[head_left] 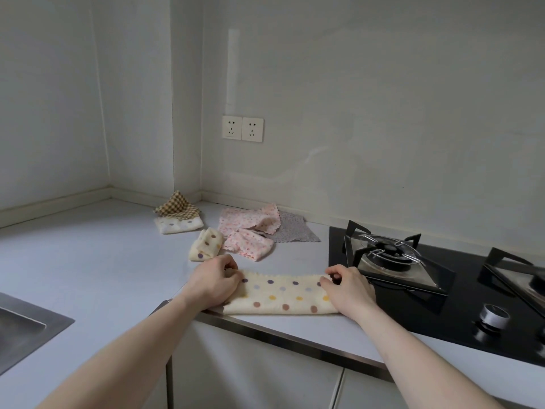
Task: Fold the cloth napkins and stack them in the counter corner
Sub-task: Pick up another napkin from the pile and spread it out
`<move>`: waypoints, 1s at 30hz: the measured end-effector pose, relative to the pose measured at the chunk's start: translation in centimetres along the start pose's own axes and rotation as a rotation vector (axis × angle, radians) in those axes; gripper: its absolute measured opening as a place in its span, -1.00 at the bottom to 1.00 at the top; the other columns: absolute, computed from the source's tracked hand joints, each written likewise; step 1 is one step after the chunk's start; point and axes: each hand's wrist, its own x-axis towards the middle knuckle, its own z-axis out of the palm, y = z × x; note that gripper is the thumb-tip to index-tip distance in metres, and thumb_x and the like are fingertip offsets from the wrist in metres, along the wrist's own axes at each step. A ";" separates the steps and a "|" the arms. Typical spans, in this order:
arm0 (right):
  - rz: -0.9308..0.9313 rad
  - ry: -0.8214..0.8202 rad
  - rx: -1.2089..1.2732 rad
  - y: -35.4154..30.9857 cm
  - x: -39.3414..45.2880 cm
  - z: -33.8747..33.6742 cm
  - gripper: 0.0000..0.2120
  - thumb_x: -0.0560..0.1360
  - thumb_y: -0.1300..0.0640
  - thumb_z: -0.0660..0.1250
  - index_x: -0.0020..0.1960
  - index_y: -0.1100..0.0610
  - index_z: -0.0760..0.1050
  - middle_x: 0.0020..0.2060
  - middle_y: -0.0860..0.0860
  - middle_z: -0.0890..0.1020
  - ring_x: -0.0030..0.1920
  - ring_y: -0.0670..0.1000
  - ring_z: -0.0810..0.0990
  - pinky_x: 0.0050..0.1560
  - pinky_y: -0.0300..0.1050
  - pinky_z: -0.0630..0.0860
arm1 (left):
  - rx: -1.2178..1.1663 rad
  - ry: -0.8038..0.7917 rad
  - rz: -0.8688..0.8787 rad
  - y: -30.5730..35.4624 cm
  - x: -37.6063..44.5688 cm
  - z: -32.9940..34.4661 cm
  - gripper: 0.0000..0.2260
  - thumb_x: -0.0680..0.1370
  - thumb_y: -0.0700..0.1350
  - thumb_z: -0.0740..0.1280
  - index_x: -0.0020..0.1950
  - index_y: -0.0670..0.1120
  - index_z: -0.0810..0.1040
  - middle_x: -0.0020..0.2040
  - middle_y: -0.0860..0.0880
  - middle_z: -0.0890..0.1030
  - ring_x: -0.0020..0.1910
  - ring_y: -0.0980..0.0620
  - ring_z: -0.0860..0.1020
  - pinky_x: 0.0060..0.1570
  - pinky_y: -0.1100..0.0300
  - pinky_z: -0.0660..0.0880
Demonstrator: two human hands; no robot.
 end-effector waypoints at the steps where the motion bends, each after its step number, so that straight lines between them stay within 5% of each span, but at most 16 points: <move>1: 0.001 -0.026 -0.063 -0.2 0.0 0.1 -0.61 0.56 -0.23 0.23 0.36 -0.20 0.47 0.31 -0.05 0.47 0.34 0.08 0.46 0.38 0.03 0.35 | 0.009 -0.002 0.003 0.0 0.0 0.0 -0.88 0.52 0.08 0.36 -0.02 0.07 0.57 -0.08 0.11 0.61 -0.04 0.01 0.56 -0.07 0.12 0.48; 9: 0.021 -0.056 -0.114 -0.9 -0.1 0.0 -0.71 0.54 -0.19 0.26 0.24 -0.20 0.53 0.28 -0.03 0.49 0.33 0.10 0.43 0.35 0.04 0.33 | 0.038 -0.025 0.013 0.0 0.1 0.0 -0.86 0.46 0.06 0.35 -0.04 0.07 0.61 -0.04 0.11 0.64 -0.01 0.02 0.56 -0.01 0.13 0.51; 14: 0.045 -0.041 0.243 -0.1 -0.3 -0.6 -0.87 0.46 -0.18 0.39 -0.08 -0.16 0.60 -0.10 -0.21 0.68 0.02 -0.04 0.64 0.13 0.07 0.58 | 0.020 -0.018 0.000 0.0 0.0 0.0 -0.87 0.48 0.06 0.37 -0.05 0.05 0.62 -0.12 0.13 0.63 -0.06 0.03 0.57 -0.13 0.16 0.45; 19: 0.081 -0.008 0.529 0.2 -0.9 -1.3 -0.85 0.51 0.02 0.48 0.06 -0.08 0.60 -0.12 -0.11 0.72 -0.03 -0.06 0.68 0.12 0.09 0.63 | 0.002 -0.022 -0.020 0.1 -0.2 0.1 -0.84 0.47 0.11 0.38 -0.03 0.08 0.58 -0.15 0.14 0.61 -0.09 0.06 0.56 -0.16 0.16 0.46; 22: 0.131 0.020 0.627 -0.3 -0.3 -2.5 -0.73 0.51 0.09 0.49 0.19 0.00 0.58 -0.07 -0.02 0.72 -0.01 -0.02 0.68 -0.04 -0.07 0.60 | -0.071 -0.026 -0.048 0.0 0.0 0.0 -0.84 0.47 0.11 0.35 -0.01 0.11 0.56 -0.13 0.16 0.62 -0.08 0.08 0.58 -0.08 0.14 0.52; 30: 0.182 -0.096 0.536 -4.5 1.6 -5.0 -0.69 0.38 0.06 0.55 0.11 -0.04 0.62 0.01 -0.01 0.69 -0.06 0.03 0.70 -0.16 -0.06 0.66 | -0.152 -0.045 -0.057 -0.3 0.2 -0.5 -0.83 0.49 -0.04 0.30 0.06 0.12 0.55 -0.11 0.17 0.61 -0.04 0.04 0.59 -0.01 0.13 0.51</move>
